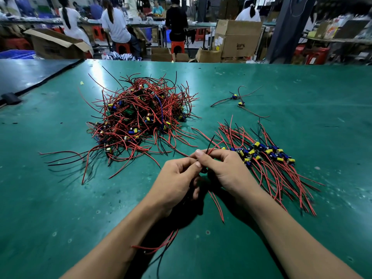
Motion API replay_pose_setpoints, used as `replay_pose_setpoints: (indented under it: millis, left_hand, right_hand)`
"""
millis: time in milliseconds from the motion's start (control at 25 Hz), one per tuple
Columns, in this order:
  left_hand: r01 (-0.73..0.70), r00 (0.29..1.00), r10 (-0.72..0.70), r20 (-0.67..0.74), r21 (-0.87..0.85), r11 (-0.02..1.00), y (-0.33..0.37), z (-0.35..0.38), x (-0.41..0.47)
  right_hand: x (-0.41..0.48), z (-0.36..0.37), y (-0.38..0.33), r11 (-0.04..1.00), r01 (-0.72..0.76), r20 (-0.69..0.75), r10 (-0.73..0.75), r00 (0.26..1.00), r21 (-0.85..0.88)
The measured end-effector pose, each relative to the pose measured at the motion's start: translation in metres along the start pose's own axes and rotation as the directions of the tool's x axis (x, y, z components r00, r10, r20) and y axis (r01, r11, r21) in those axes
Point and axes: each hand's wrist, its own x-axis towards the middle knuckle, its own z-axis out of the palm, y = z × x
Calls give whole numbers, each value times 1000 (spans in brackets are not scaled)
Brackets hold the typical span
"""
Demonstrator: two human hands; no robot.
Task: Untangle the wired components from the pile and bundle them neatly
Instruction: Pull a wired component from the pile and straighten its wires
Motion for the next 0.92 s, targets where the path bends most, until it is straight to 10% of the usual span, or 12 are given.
replay_pose_setpoints:
  millis: [200,480,640,760,920]
  left_hand:
    - [-47,999,45,21,81,996,-1,1,-1]
    - [-111,992,99,76,182,977,0,1,0]
    - [-124,990,108,93,184,975,1,0,-1]
    - [-107,990,91,104,158,982,-1,0,-2]
    - [-70,996,63,62,125,990,-4,1,-2]
  right_hand:
    - [5,-10,-2,862,172,-49,-222,974,-477]
    - [11,-13,1,819,174,-282,-376,883,-547]
    - [13,-4,0,998,44,-359,-61,931,-54]
    - [16,-5,-8,820,-251,-116,357,927,515]
    - [13,-11,-10,903,-240,-92,289,953,356]
